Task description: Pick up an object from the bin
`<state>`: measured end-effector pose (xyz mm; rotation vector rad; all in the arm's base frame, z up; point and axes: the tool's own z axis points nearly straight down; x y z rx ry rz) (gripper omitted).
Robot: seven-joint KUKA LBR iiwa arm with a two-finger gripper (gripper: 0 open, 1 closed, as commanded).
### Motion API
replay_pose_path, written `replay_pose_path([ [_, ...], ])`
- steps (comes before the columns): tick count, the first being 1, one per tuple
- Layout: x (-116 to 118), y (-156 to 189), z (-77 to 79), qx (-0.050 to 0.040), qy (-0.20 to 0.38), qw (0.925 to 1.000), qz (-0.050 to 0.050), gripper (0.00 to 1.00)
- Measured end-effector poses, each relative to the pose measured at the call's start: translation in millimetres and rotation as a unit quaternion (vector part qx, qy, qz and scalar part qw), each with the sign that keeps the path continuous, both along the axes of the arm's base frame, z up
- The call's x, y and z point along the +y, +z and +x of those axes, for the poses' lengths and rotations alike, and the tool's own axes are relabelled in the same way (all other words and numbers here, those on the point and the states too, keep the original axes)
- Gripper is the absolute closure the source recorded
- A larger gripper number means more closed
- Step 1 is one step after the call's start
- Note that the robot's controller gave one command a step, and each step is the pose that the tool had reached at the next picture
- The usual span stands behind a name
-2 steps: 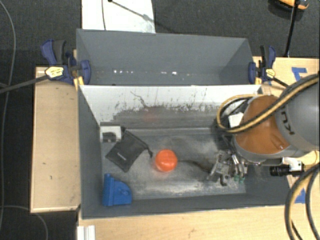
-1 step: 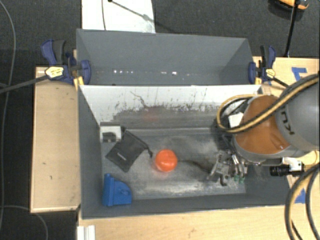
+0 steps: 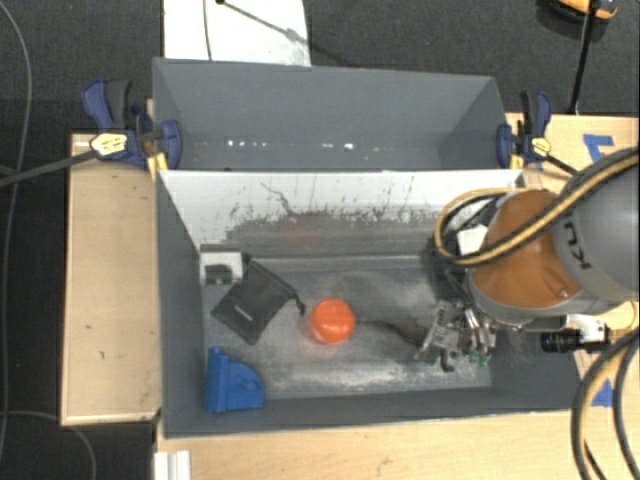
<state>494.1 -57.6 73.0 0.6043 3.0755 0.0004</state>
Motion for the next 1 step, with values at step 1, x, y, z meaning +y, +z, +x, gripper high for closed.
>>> replay_pose_path([
  [1, -0.1, 11.1, 0.1, -0.0006, 0.001, 1.0, 0.0, 1.0],
])
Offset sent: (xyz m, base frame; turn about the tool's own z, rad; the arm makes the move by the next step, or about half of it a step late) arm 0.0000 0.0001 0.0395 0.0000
